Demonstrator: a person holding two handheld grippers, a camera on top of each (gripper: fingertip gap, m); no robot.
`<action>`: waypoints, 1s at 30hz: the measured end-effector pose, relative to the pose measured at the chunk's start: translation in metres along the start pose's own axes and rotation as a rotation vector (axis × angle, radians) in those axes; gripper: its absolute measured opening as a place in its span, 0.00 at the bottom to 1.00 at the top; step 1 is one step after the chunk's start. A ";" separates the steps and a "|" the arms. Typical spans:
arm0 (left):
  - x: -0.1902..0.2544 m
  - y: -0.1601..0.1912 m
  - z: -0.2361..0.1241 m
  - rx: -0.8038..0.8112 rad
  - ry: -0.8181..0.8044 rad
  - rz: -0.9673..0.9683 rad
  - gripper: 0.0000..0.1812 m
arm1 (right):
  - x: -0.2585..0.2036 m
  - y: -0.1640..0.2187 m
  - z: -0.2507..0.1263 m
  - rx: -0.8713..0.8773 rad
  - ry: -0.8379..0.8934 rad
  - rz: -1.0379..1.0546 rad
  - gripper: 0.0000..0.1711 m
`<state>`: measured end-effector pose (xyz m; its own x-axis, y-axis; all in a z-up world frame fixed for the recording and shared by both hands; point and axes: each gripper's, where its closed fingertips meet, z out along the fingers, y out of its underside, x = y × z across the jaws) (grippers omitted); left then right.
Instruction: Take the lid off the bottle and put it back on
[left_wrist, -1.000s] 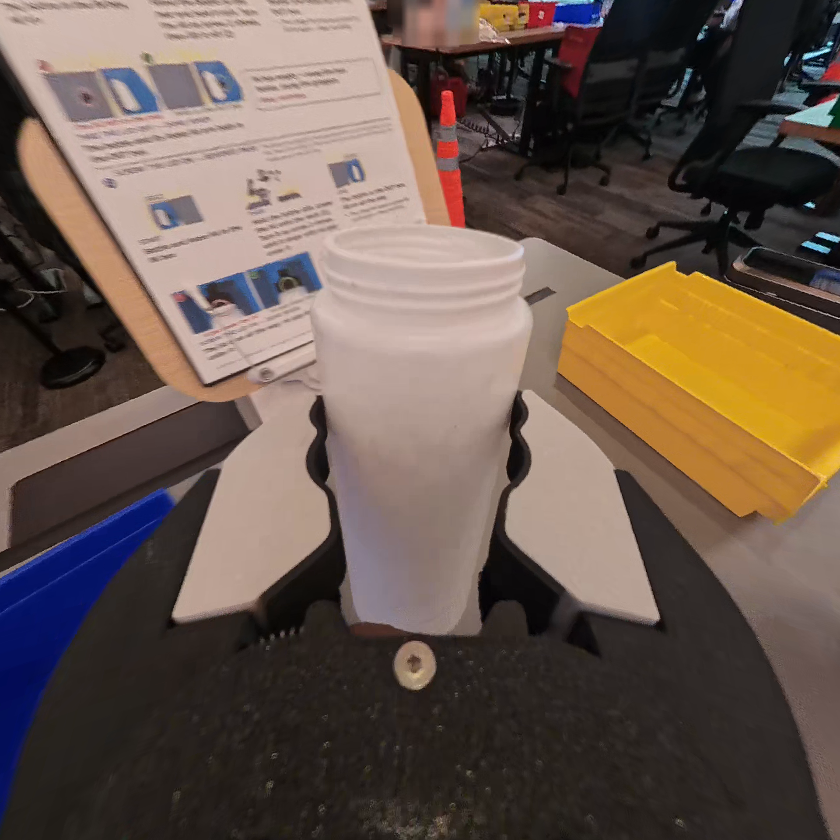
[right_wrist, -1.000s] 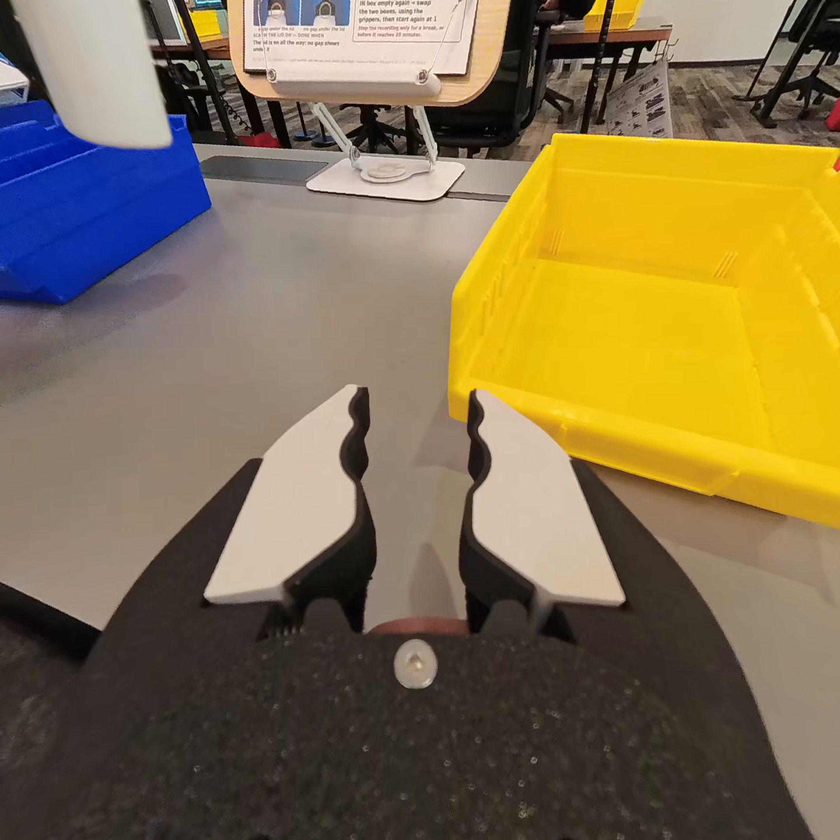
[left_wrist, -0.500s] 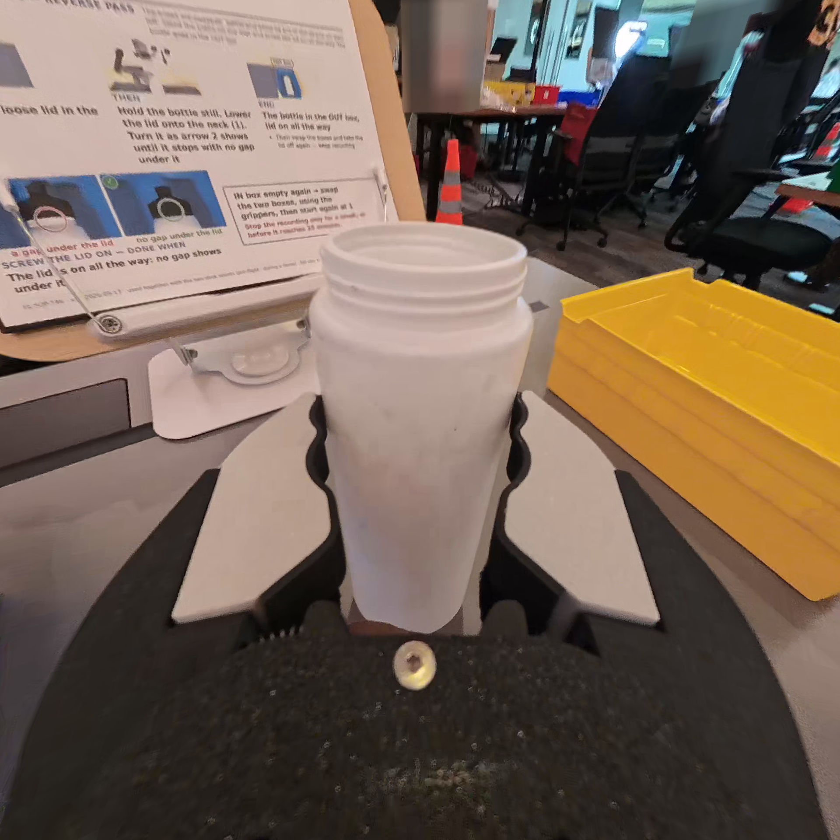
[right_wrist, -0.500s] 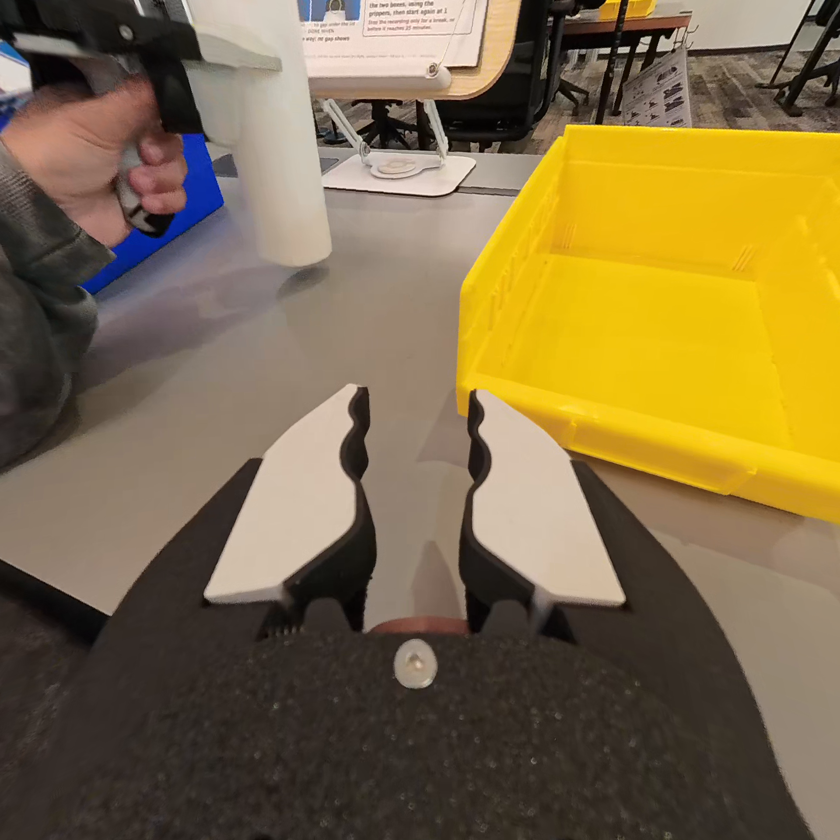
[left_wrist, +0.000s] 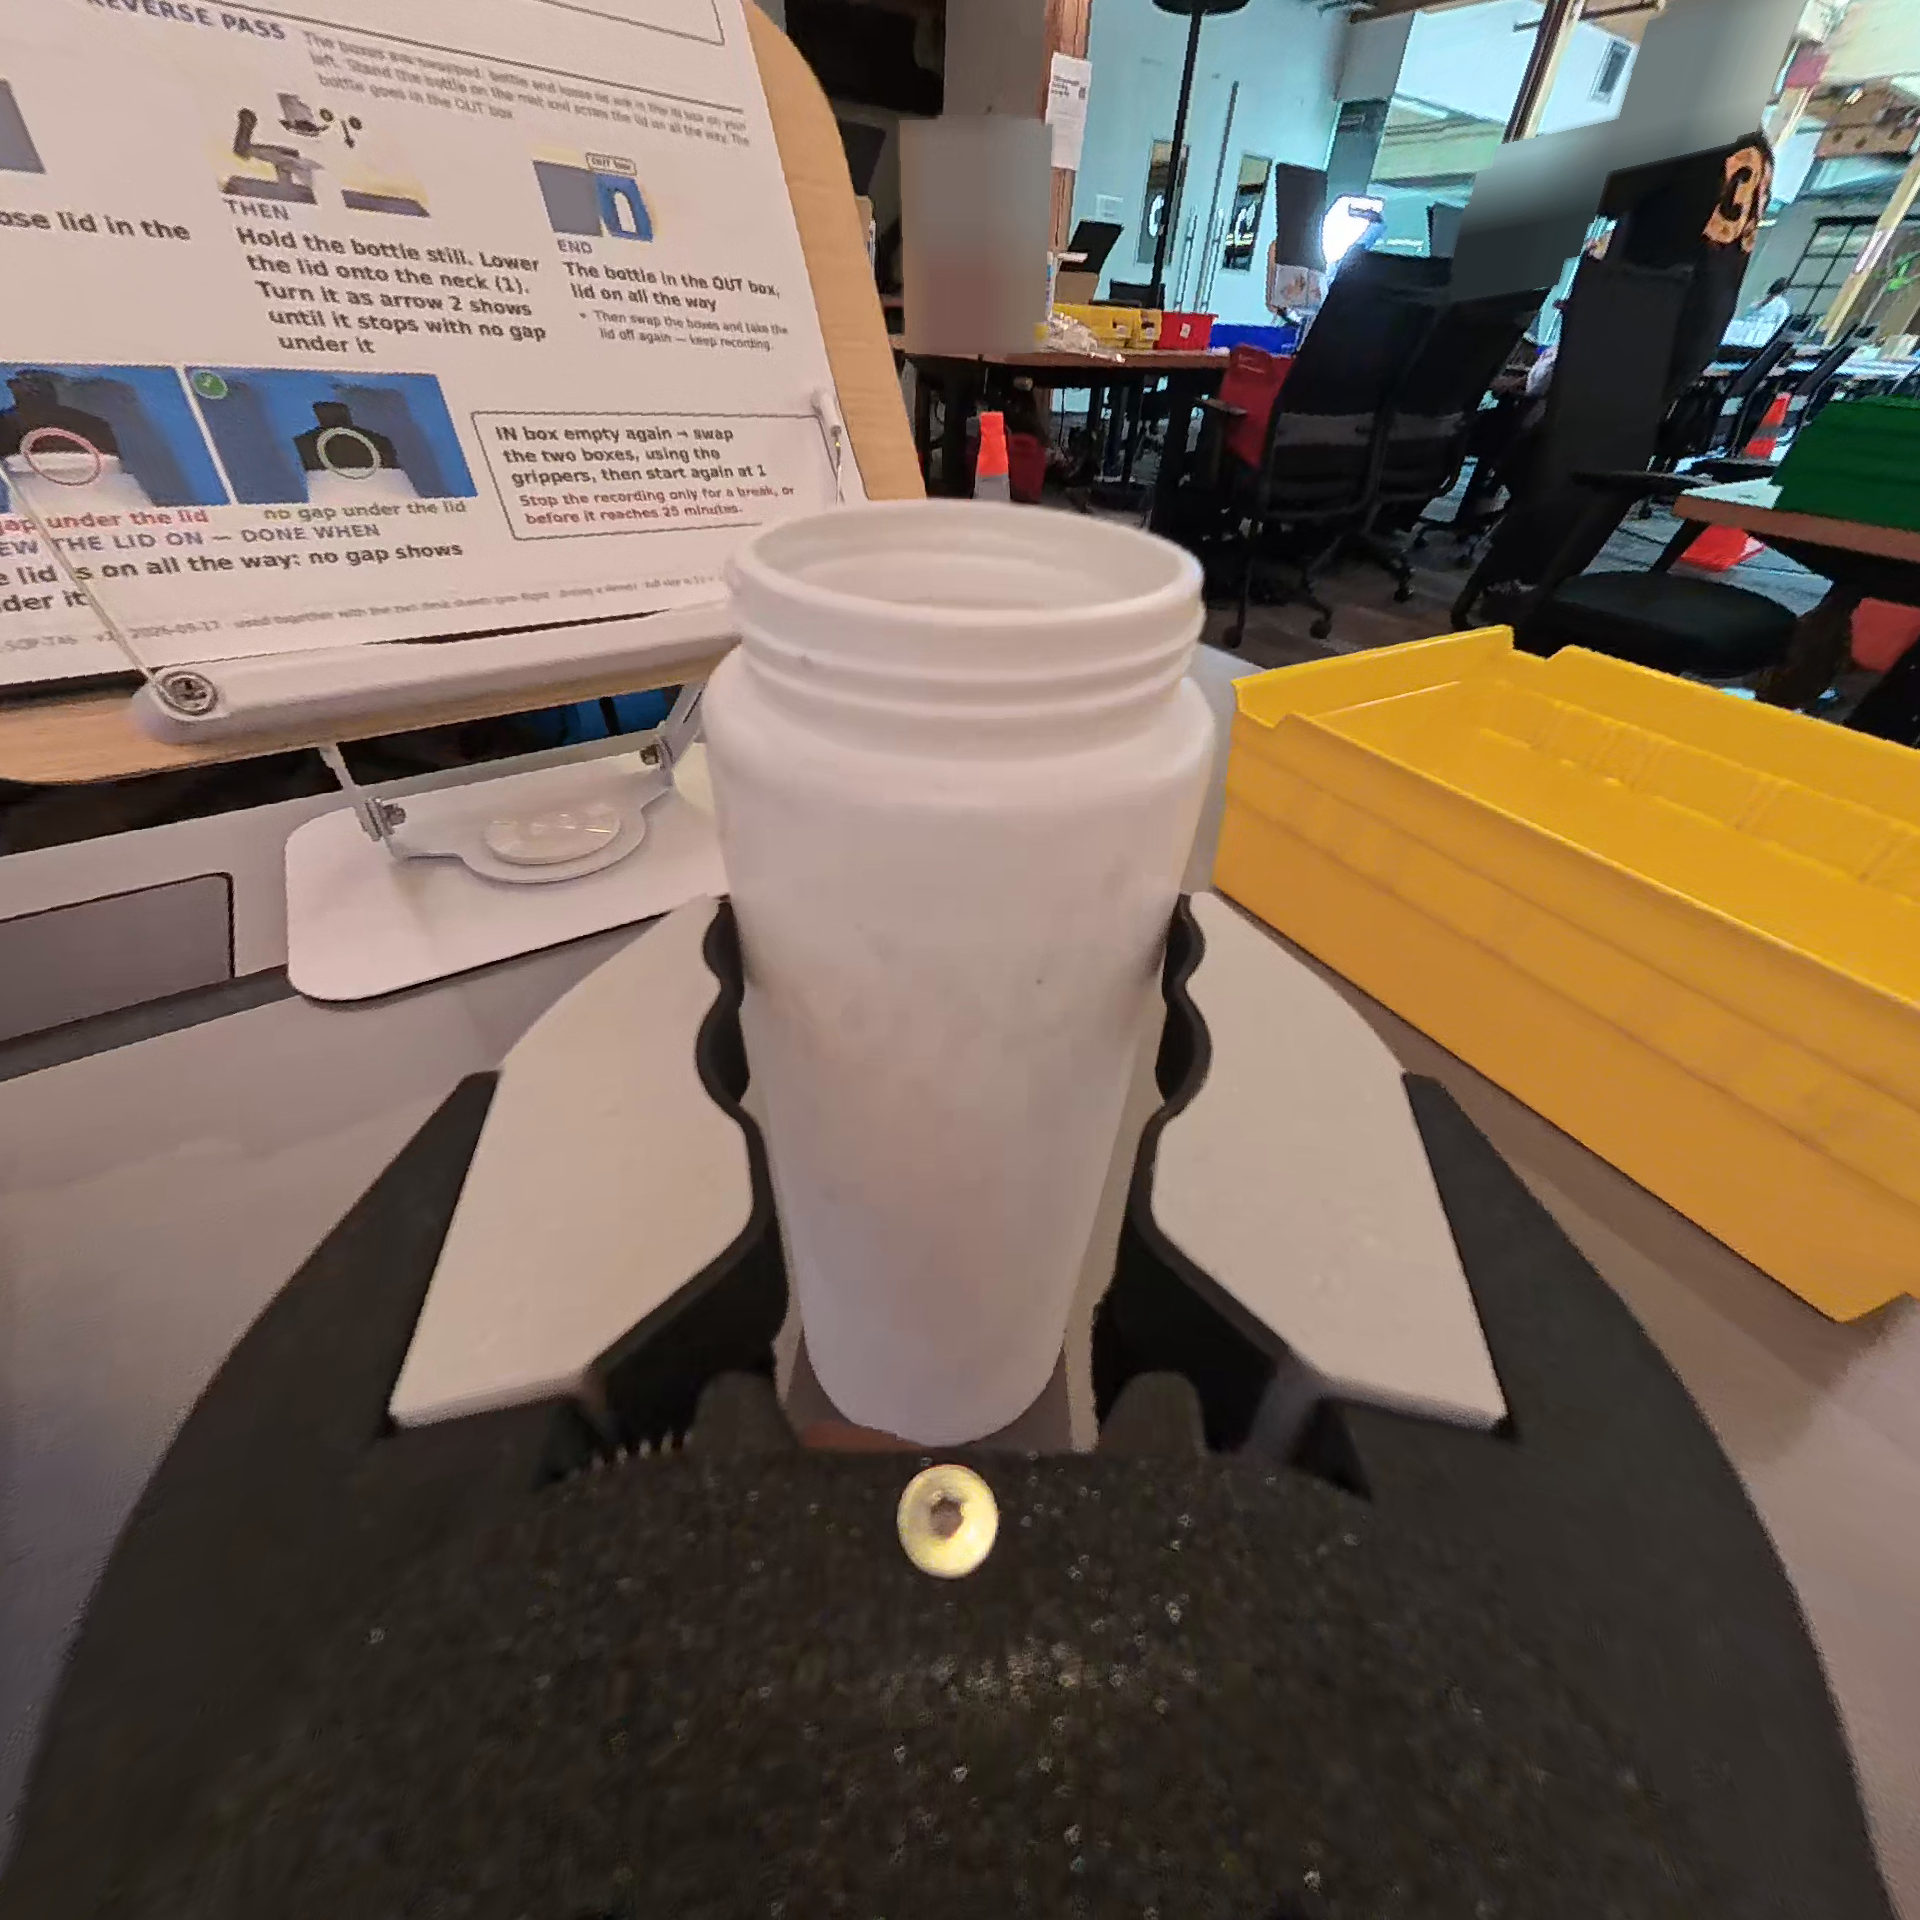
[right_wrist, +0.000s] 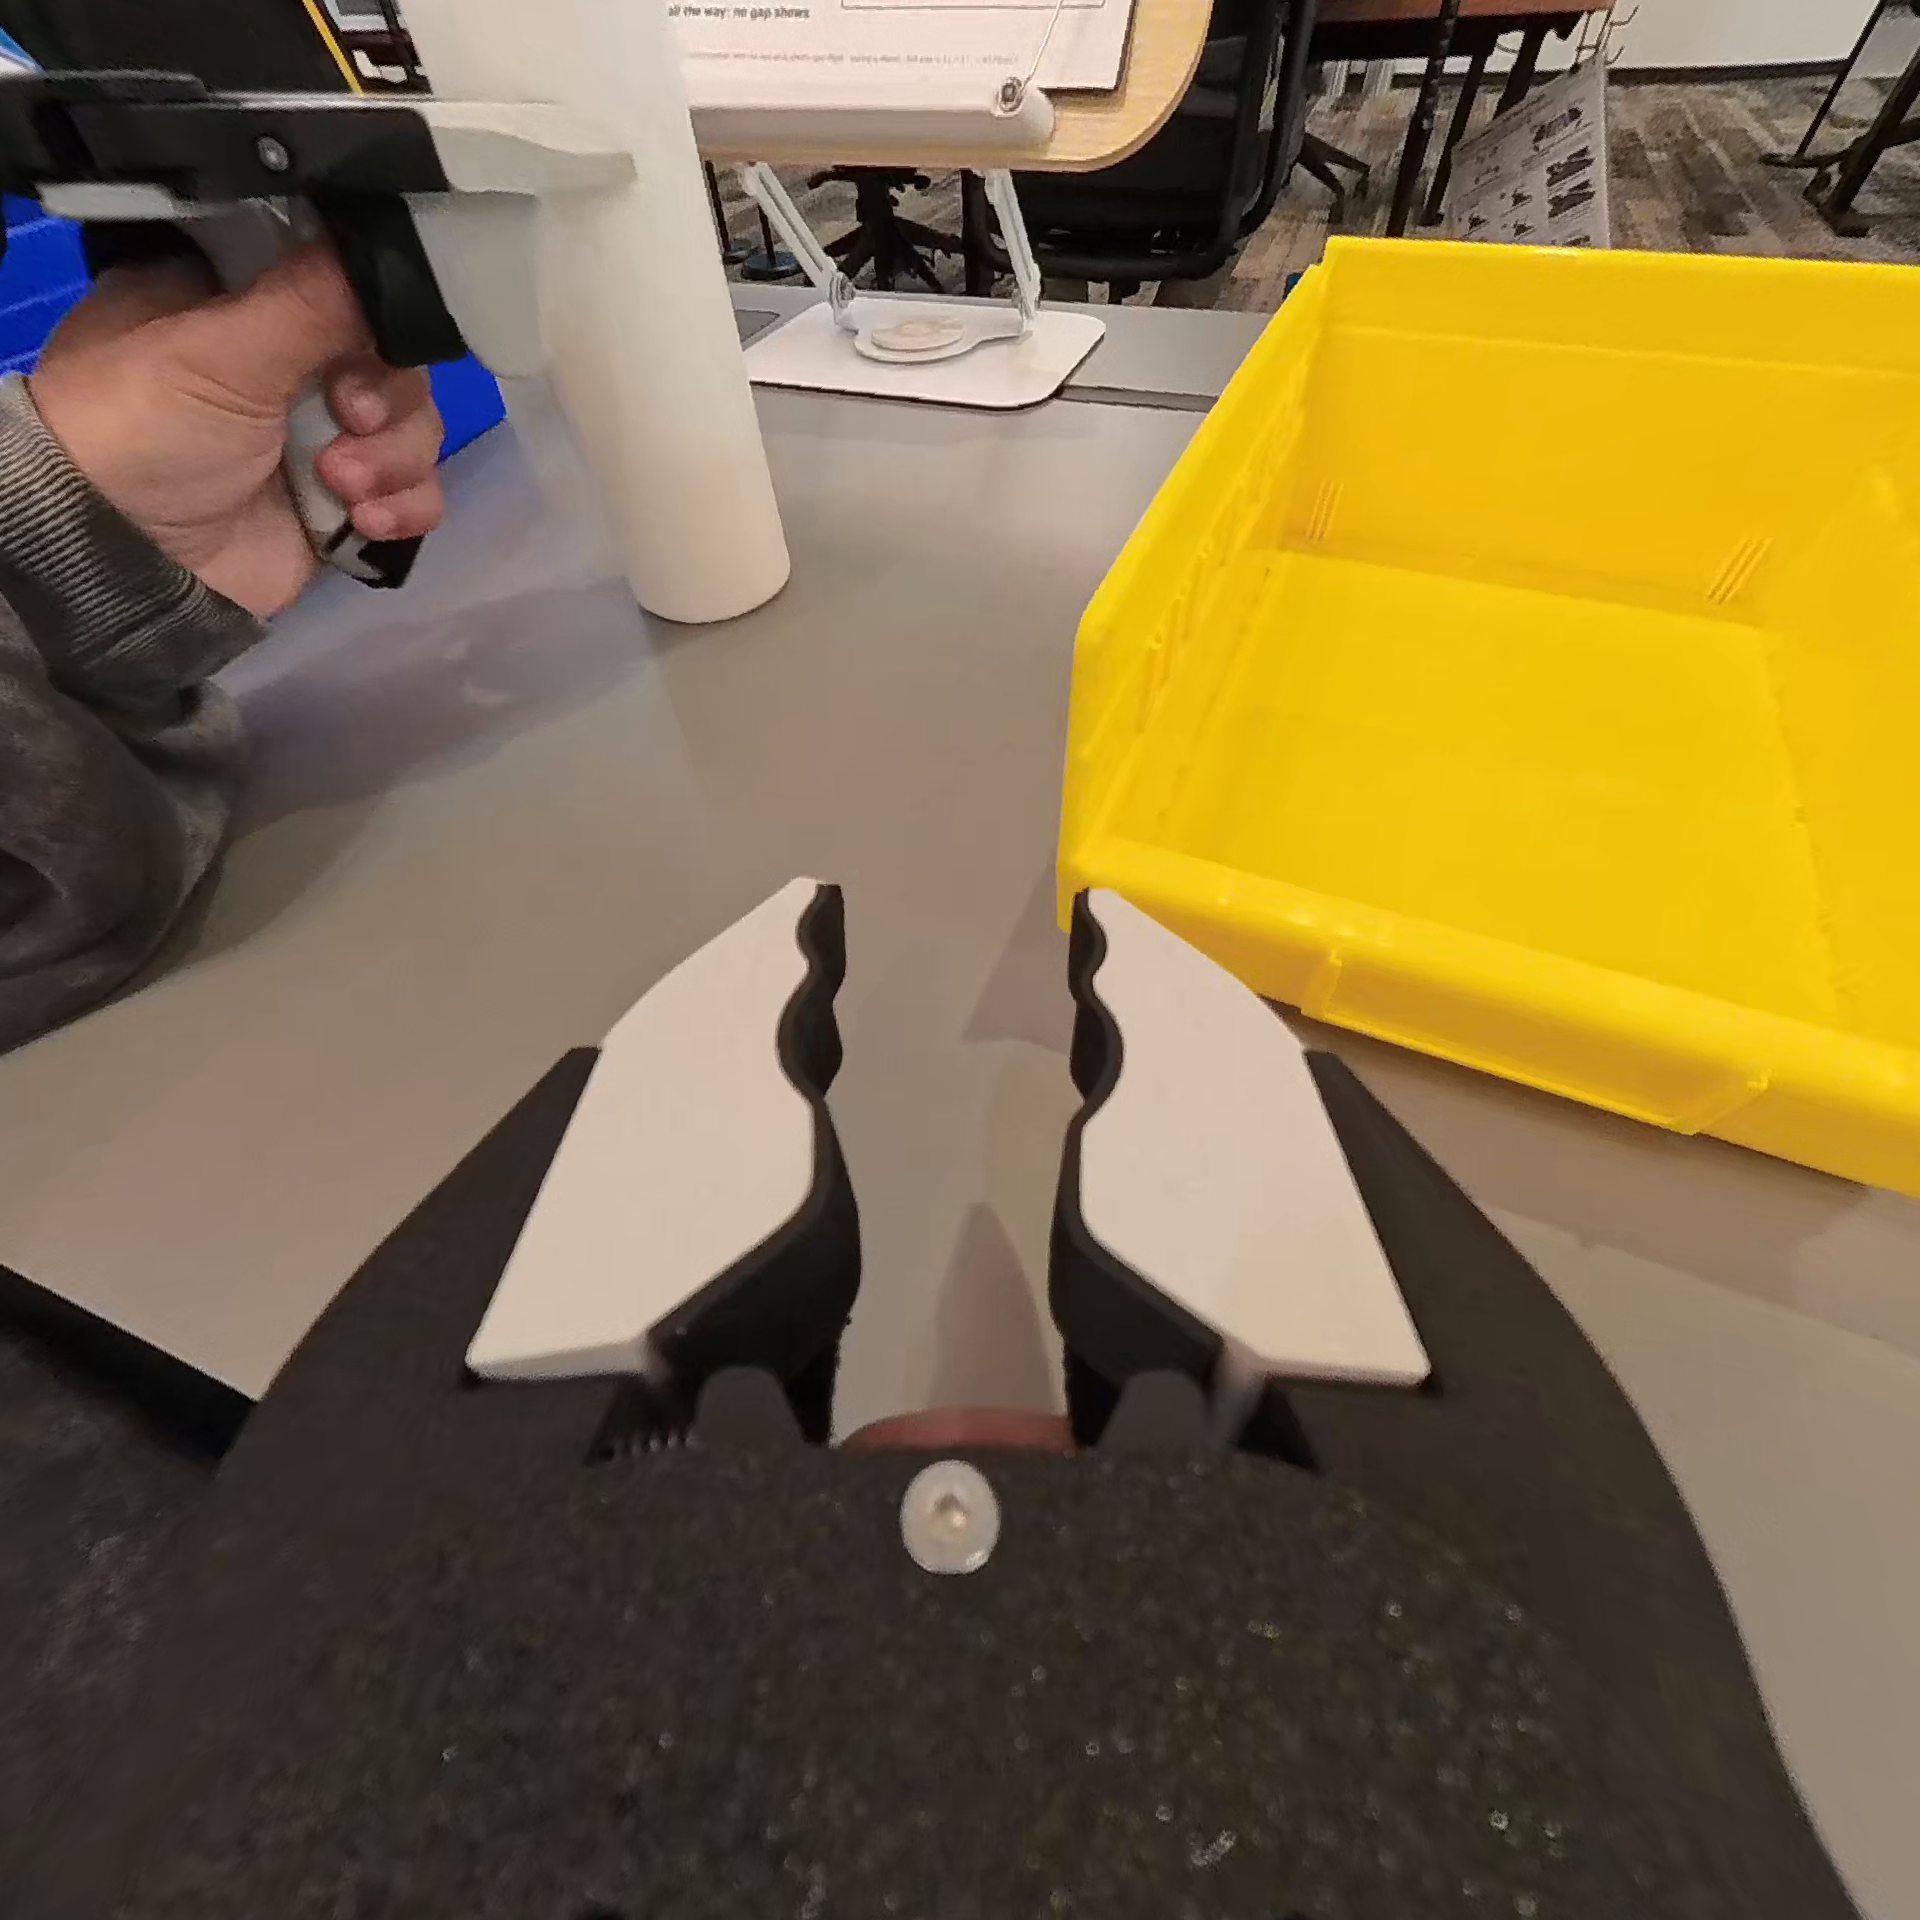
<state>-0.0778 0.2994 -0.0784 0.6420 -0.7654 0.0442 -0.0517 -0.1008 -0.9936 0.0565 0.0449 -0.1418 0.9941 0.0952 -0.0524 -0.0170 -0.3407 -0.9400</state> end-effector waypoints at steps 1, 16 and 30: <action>0.000 0.000 -0.001 0.001 -0.001 -0.001 0.43 | 0.000 0.000 0.000 -0.002 0.000 -0.002 0.24; 0.024 -0.005 -0.118 -0.151 0.128 -0.129 0.50 | -0.042 -0.013 0.010 0.068 -0.161 -0.068 0.38; 0.053 0.077 -0.261 -0.229 0.219 -0.415 0.45 | -0.108 -0.146 0.174 0.174 -0.475 -0.071 0.59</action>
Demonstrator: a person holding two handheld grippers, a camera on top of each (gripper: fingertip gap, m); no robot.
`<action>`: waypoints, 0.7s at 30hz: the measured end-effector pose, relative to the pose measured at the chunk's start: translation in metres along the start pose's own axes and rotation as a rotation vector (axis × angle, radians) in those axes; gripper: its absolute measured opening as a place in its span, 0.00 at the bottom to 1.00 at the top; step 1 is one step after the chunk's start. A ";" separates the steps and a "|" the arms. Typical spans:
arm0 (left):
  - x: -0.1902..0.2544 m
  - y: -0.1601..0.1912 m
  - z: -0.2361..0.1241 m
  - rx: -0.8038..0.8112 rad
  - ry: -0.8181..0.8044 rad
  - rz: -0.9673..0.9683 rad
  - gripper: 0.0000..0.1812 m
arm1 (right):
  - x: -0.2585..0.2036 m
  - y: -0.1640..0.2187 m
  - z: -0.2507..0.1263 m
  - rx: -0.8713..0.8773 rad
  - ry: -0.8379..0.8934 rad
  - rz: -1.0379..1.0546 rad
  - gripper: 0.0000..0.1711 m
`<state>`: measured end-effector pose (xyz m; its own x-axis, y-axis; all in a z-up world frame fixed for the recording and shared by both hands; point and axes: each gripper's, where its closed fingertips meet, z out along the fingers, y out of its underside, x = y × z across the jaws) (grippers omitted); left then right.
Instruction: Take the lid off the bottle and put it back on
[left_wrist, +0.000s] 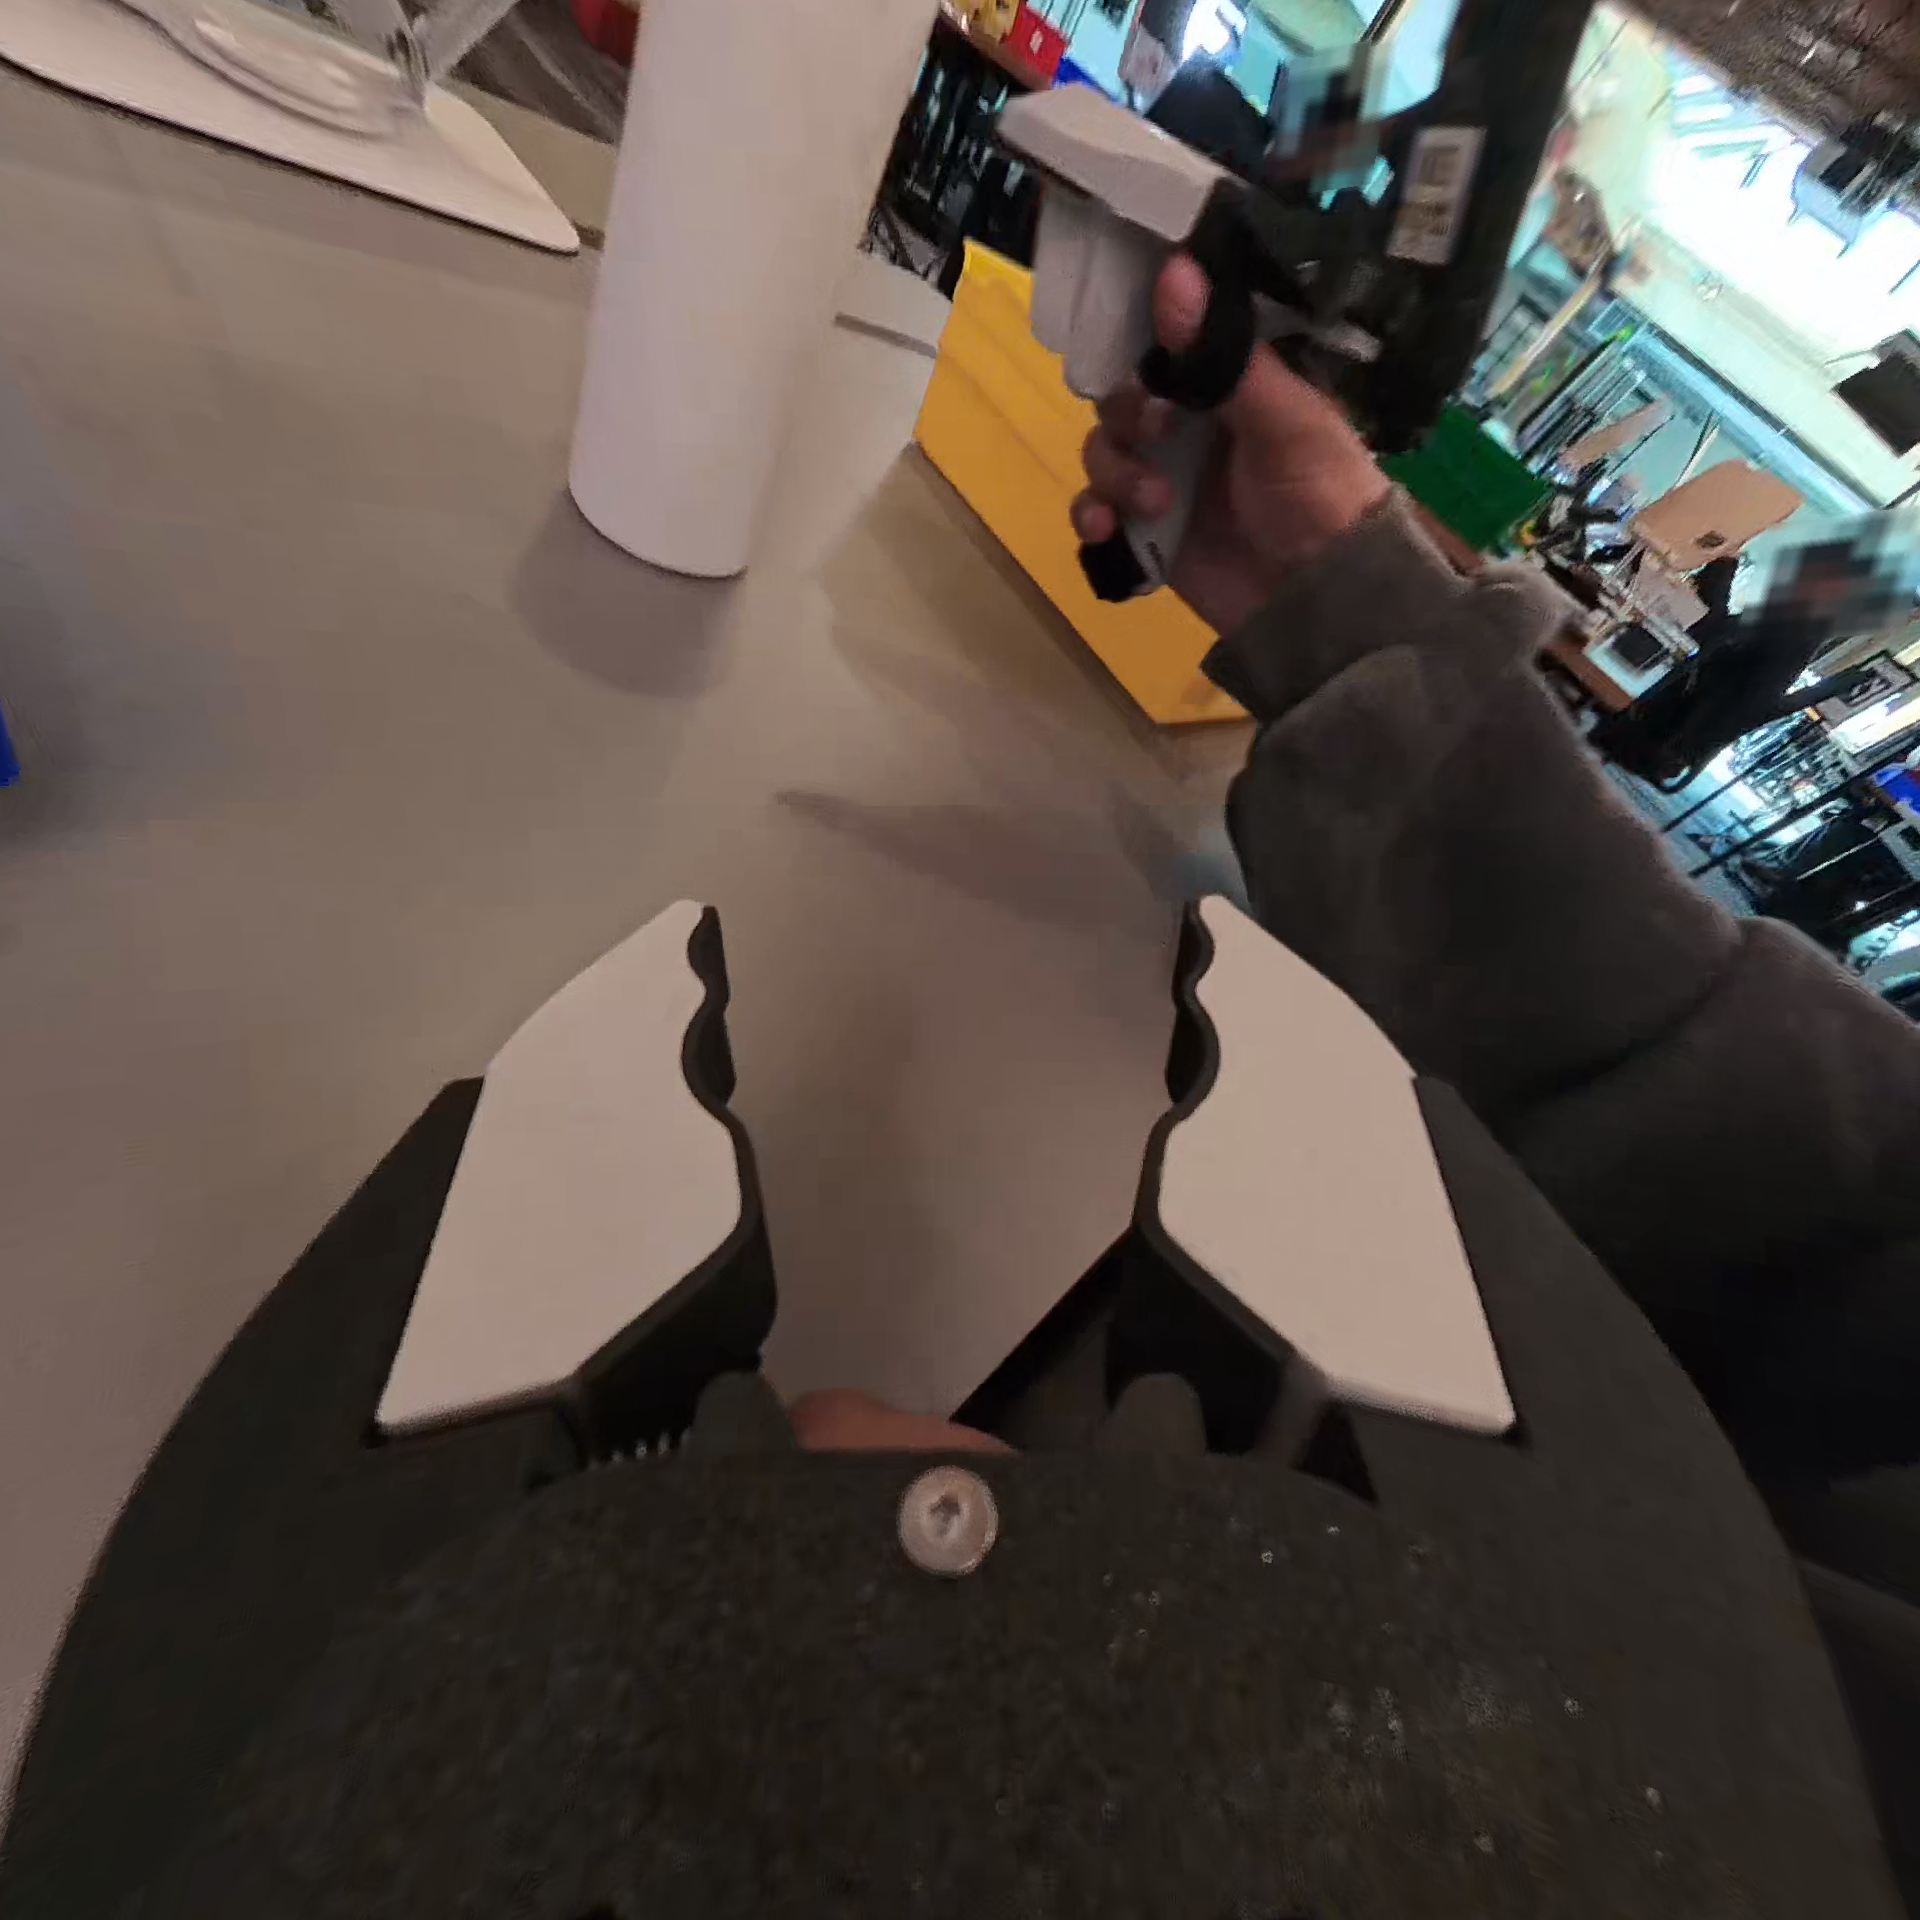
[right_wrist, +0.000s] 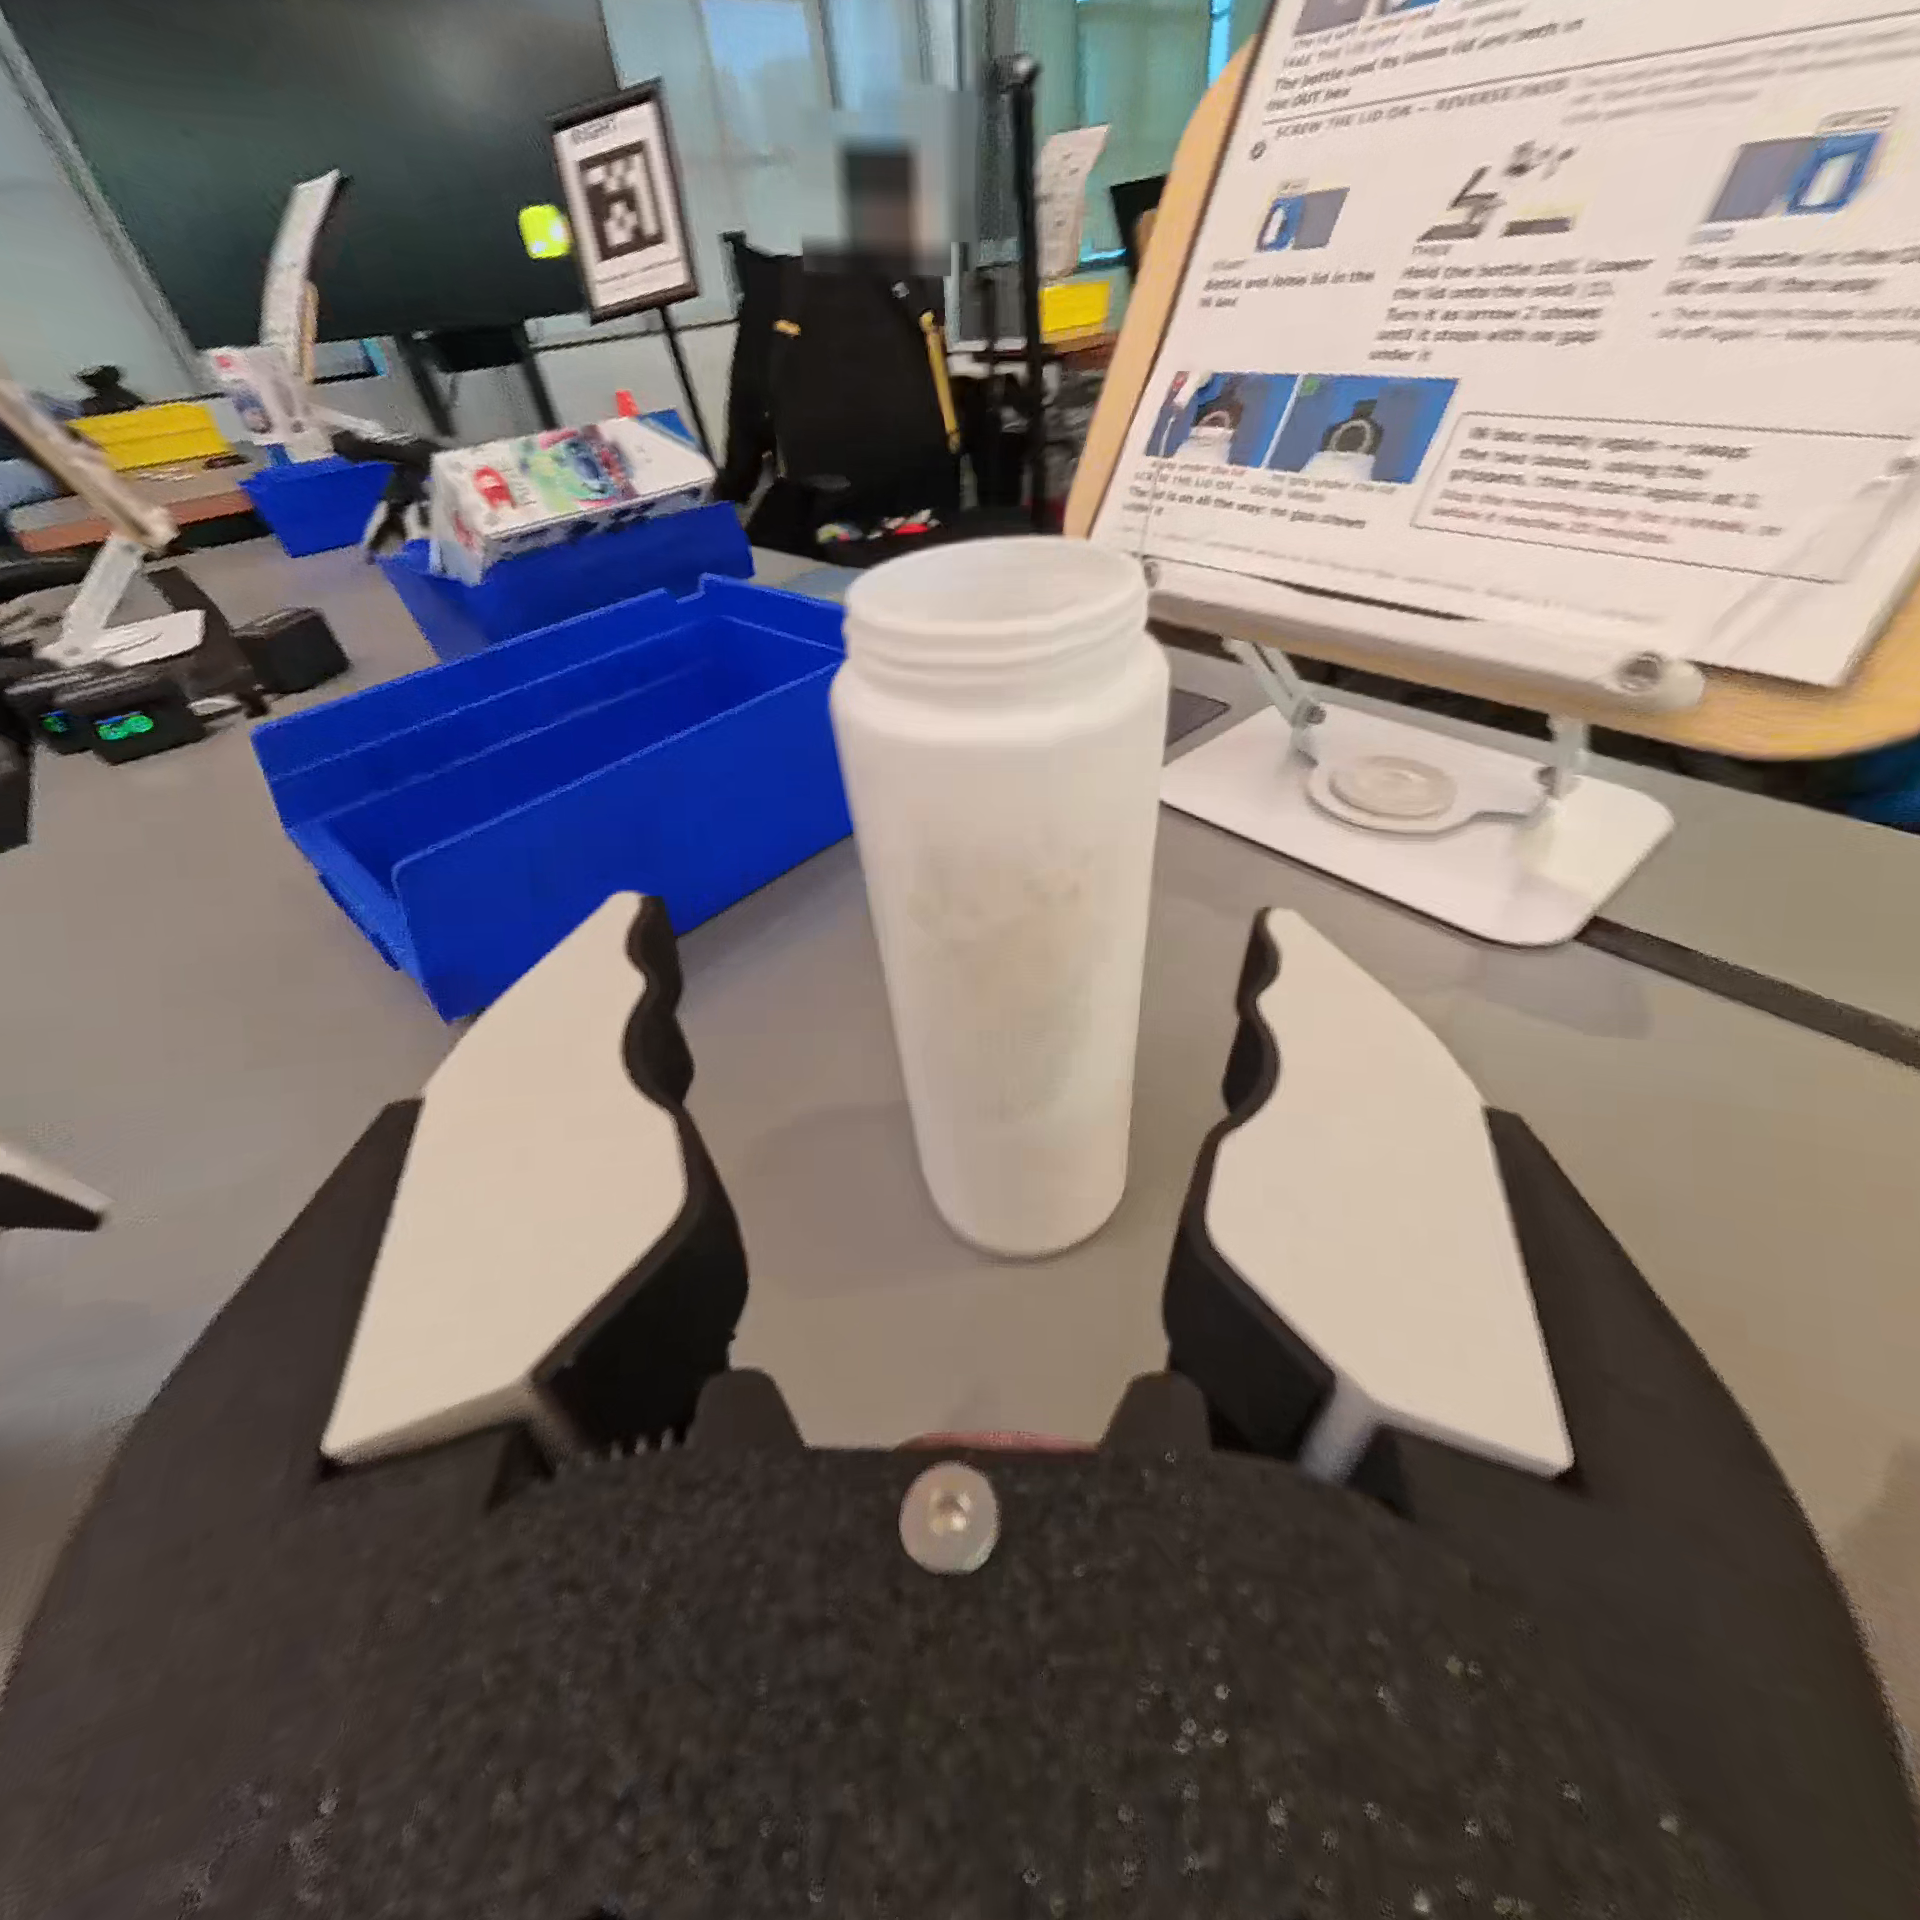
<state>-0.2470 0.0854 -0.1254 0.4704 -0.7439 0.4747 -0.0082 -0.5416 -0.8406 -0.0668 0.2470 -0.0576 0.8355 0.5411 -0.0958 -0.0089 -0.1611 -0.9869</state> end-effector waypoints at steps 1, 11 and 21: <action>-0.001 -0.003 0.000 0.008 0.004 0.006 0.45 | 0.005 -0.003 0.011 -0.012 -0.038 0.007 0.61; -0.006 0.008 0.010 -0.059 0.020 0.032 0.45 | 0.006 0.010 0.074 -0.011 -0.335 0.004 0.65; -0.007 0.017 0.020 -0.117 -0.033 0.207 0.45 | 0.004 0.010 0.069 0.051 -0.394 -0.002 0.51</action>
<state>-0.2326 0.0892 -0.1481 0.4766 -0.8318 0.2846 -0.2092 -0.4217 -0.8822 -0.1016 0.3051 -0.0765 0.5608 0.8183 -0.1264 -0.0425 -0.1241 -0.9914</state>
